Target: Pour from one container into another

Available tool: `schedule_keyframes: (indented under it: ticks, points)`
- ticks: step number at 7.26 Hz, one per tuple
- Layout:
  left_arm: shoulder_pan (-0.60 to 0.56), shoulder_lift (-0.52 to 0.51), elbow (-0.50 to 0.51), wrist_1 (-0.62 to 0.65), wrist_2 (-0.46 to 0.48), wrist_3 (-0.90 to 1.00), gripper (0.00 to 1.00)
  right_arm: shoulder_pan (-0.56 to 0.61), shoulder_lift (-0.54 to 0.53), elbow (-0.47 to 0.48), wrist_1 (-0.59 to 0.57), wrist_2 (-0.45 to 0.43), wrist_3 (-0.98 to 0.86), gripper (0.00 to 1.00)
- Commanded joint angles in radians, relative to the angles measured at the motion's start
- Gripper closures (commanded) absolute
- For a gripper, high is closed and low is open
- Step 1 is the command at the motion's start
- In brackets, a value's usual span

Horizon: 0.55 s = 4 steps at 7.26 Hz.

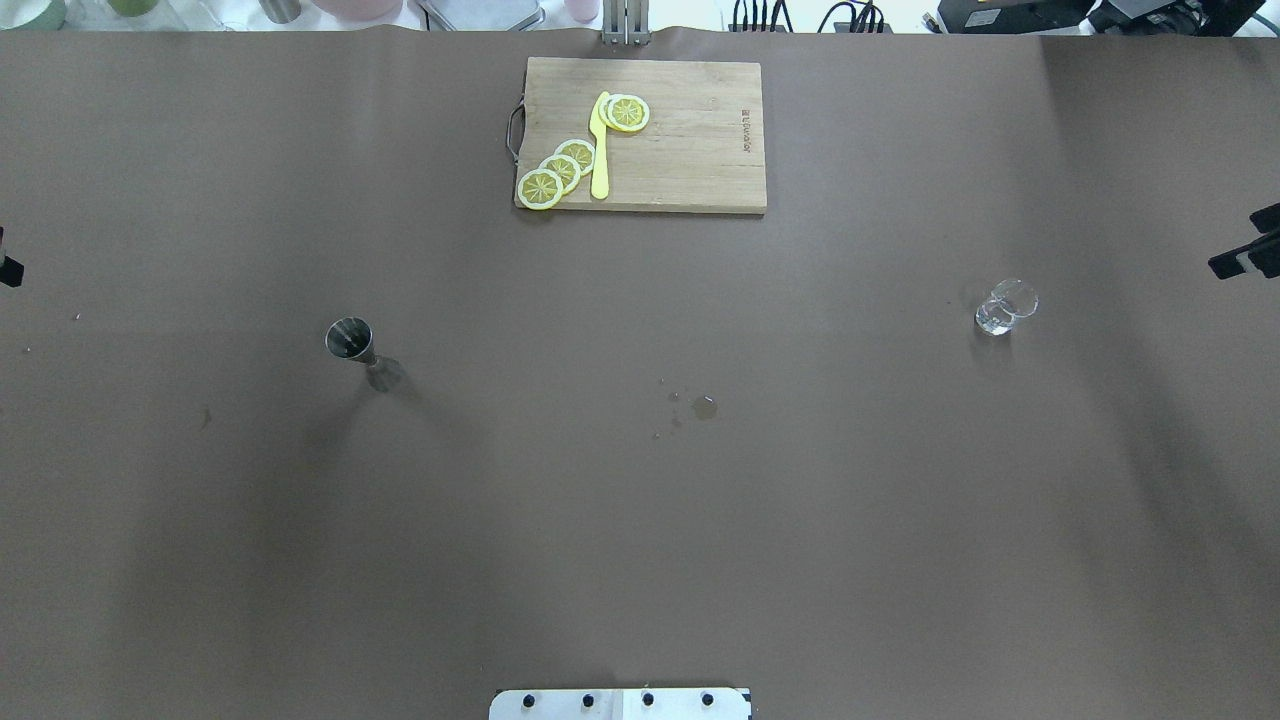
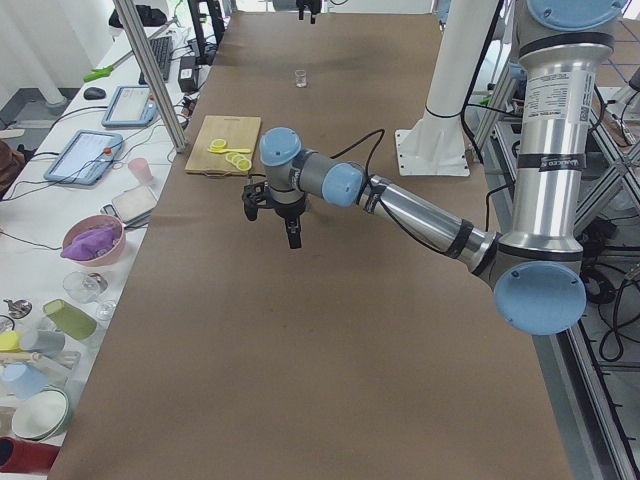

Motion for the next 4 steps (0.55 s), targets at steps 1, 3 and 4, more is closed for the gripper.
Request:
schedule_keyframes:
  ticks: [1, 3, 4]
  points:
    - [0.103, -0.002, -0.023, -0.049, 0.004, -0.044, 0.02, -0.017, 0.021, -0.183, 0.286, -0.006, -0.012, 0.0]
    - [0.221, -0.002, -0.026, -0.222, 0.016, -0.314, 0.02, -0.021, 0.036, -0.25, 0.376, -0.008, -0.013, 0.01]
    - [0.27, -0.002, -0.047, -0.247, 0.071, -0.37, 0.02, -0.037, 0.039, -0.25, 0.399, -0.009, -0.013, 0.01]
